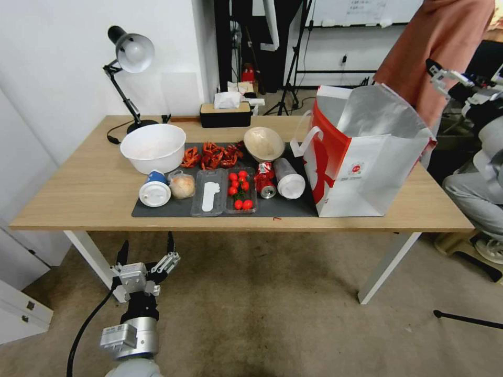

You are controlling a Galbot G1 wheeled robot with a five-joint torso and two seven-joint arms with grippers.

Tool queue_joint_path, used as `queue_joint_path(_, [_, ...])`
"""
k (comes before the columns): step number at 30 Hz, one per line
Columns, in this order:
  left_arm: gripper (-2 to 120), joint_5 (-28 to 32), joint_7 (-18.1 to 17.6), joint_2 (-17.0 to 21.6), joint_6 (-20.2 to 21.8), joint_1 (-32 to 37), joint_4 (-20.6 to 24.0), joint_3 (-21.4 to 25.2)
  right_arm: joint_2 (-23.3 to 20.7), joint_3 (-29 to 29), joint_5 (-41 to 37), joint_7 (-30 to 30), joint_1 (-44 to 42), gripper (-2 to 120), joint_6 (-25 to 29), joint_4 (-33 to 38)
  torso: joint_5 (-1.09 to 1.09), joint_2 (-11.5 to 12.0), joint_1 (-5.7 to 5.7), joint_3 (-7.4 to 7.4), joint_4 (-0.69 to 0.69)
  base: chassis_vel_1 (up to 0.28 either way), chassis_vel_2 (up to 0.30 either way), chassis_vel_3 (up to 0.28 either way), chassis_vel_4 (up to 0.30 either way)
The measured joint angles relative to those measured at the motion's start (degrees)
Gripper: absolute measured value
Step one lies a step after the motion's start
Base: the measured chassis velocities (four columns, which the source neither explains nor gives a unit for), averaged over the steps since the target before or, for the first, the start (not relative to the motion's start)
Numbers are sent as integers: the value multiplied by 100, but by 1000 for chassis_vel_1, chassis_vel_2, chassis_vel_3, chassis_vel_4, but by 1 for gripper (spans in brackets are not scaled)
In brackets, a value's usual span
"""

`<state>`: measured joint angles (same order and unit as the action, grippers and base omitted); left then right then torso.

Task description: Pick up the food delivery bag from the floor and place it on the table.

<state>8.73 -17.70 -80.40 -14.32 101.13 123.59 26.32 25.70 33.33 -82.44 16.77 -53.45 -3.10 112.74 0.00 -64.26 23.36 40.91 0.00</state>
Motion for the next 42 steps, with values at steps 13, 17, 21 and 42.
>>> queue_joint_path(13, [100,-9,-12,-31,-31,39,106,6,17,527,988,-650,-1090,100,535,649,-1,0,0,0,0,0,0,0,0])
queue_joint_path(17, [100,-20,-13,-48,-31,46,138,1,134,630,1445,-694,-1539,100,779,1081,-1,0,0,0,0,0,0,0,0])
queue_joint_path(21, [100,-28,-13,-56,-40,66,162,2,362,667,1782,-547,-1939,100,899,1635,-1,0,0,0,0,0,0,0,0])
queue_joint_path(42, [100,-233,96,-187,-22,105,203,-22,2316,-552,5847,819,-3838,100,1081,2637,-1,0,-1,0,-1,0,0,0,0])
